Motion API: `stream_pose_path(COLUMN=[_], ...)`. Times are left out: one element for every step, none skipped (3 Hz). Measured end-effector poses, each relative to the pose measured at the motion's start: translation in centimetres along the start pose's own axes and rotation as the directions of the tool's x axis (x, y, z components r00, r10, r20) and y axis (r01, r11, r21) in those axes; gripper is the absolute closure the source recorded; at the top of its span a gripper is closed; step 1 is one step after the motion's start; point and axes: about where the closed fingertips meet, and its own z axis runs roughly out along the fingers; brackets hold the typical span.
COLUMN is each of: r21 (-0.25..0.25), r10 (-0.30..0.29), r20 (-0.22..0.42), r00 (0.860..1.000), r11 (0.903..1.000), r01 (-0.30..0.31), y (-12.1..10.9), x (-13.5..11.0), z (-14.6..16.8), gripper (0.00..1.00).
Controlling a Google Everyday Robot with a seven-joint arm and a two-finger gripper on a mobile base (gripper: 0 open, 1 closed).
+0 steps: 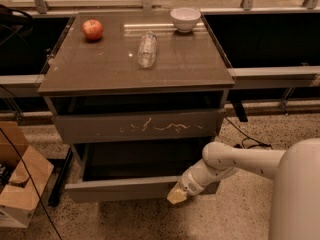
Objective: Close middle drawer
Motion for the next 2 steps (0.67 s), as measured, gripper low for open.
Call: stream_pose_path(r21=[0.06,0.061], r10=[-0.04,-0.04], r20=[-0.017,-0.017], r00=[0.999,0.999], r11=[0.9973,0.9973], r01=[0.041,0.041], y=[-3.06,-2.92], x=[-1.72,-1.7], z=[-0.33,-0.35], gripper=[1.0,0.85])
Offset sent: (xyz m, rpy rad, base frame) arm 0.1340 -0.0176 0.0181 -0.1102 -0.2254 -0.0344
